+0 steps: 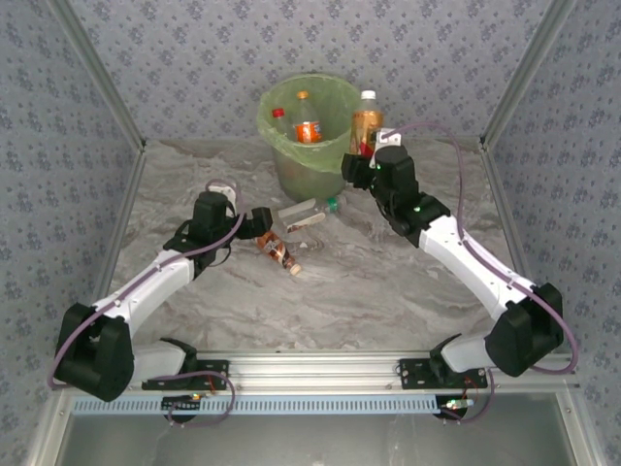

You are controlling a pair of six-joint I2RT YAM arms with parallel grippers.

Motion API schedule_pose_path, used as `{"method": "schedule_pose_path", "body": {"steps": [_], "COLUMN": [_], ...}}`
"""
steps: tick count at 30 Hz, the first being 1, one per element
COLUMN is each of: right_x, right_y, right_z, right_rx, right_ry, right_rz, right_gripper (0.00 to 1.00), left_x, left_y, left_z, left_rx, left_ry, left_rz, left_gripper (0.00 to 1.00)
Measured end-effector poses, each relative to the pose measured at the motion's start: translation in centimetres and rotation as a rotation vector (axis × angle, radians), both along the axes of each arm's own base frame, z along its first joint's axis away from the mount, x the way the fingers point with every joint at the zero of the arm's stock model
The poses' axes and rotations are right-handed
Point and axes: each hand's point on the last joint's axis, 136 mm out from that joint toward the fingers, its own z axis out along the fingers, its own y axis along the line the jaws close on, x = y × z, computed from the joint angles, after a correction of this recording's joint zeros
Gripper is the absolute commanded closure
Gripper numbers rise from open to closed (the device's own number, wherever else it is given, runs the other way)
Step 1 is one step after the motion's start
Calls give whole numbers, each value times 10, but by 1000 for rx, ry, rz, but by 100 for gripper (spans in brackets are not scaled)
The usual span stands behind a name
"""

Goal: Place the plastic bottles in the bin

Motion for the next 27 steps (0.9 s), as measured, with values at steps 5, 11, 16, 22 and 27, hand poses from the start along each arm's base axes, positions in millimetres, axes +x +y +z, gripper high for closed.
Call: {"method": "schedule_pose_path", "body": {"steps": [5, 11, 16, 22, 27], "right_x": [6, 30, 59, 107, 135], "right_y": [-8, -6, 14, 41, 45], "right_z": [18, 74, 78, 51, 30], "right_rx": [-25, -53, -91, -123, -149], "right_ry": [-1, -77, -73, -19, 20], "right_rz": [40, 150, 252, 305, 260], "right_gripper": [43, 39, 38, 31, 8], "left_x": [-3, -7, -3, 6, 11], "left_y": [-6, -16, -21, -29, -42], "left_z": [0, -1, -18, -31, -30], "left_rx": [18, 60, 147, 240, 288], "left_ry": [-11, -39, -51, -108, -178], "left_rz": [-63, -172, -249, -339, -434], "left_gripper": [1, 1, 1, 1, 1]}}
